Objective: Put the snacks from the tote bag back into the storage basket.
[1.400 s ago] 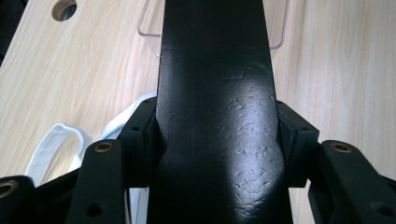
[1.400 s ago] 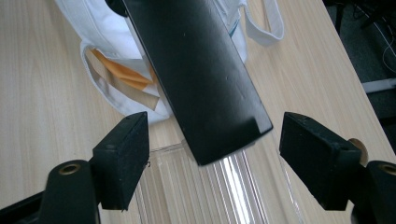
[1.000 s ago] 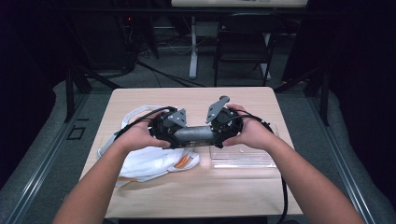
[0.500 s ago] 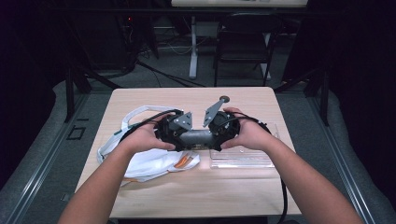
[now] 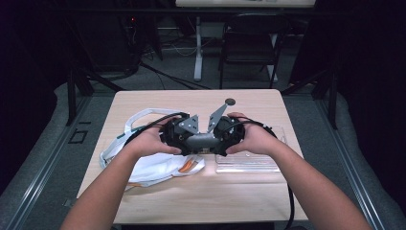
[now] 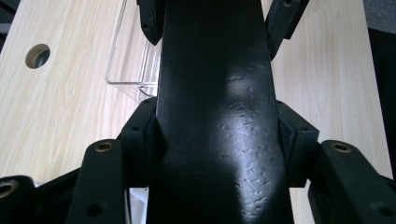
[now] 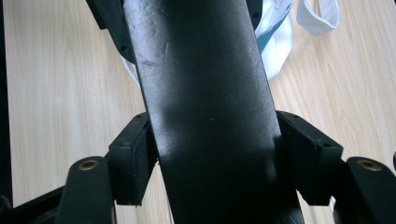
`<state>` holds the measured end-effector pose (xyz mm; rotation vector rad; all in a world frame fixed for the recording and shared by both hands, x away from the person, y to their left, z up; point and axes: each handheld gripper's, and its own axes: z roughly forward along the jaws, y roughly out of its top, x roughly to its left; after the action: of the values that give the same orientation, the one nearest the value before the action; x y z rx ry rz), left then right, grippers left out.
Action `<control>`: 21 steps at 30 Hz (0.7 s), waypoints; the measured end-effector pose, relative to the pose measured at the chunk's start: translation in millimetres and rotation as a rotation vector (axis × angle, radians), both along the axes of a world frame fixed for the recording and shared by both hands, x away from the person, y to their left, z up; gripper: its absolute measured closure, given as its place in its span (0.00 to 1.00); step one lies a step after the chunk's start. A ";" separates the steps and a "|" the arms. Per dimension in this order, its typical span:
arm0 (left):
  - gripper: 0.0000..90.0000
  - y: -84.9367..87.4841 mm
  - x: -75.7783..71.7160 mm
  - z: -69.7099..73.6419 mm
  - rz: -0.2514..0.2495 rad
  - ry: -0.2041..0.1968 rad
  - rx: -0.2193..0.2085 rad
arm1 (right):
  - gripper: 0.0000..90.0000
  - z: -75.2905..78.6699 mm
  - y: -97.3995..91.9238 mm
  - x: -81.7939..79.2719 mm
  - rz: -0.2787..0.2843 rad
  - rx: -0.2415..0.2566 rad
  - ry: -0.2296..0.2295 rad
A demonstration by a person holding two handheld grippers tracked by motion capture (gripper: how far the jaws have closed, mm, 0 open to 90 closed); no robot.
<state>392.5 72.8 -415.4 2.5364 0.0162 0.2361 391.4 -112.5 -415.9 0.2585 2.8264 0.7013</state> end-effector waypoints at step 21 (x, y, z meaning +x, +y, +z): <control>0.48 -2.7 -0.8 -2.4 -0.037 -0.008 0.005 | 0.42 -1.6 2.7 0.6 0.044 -0.055 0.018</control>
<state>391.7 70.1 -417.8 2.5383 -0.0340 0.2323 392.0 -109.8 -417.5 0.1953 2.8714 0.6317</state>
